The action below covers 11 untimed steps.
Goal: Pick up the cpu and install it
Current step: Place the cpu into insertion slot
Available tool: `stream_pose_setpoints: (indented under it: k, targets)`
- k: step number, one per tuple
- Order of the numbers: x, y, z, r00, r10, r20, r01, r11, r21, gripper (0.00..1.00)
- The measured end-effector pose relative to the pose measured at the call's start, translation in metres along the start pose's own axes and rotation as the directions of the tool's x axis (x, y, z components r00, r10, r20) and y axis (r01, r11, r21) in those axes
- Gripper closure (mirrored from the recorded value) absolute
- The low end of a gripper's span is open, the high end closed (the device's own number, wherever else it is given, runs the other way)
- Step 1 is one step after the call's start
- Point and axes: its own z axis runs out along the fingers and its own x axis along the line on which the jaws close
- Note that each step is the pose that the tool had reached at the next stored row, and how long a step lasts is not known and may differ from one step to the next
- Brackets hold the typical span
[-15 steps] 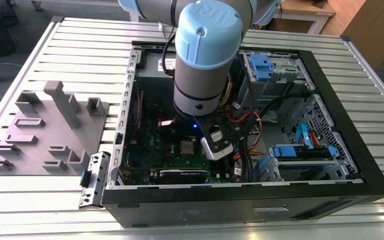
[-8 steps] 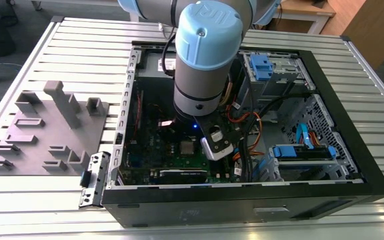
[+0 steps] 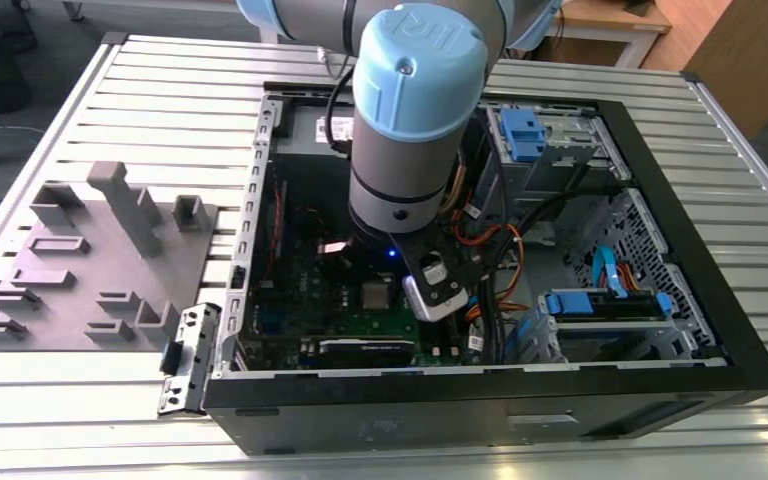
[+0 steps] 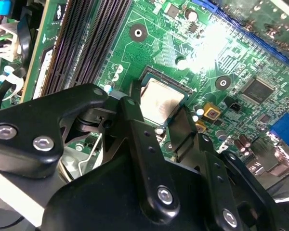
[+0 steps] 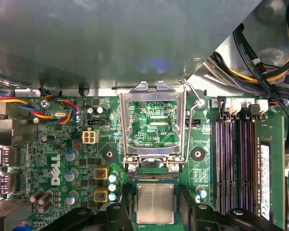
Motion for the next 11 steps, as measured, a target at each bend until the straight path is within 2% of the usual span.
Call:
stream_pose_setpoints:
  k: [5,11]
  targets:
    - [0.0002,0.0001,0.0007,1.0,0.0,0.0004,0.0,1.0,-0.0004,0.53]
    - [0.0027,0.0,0.0008,1.0,0.0,0.0044,0.0,1.0,-0.0006,0.53]
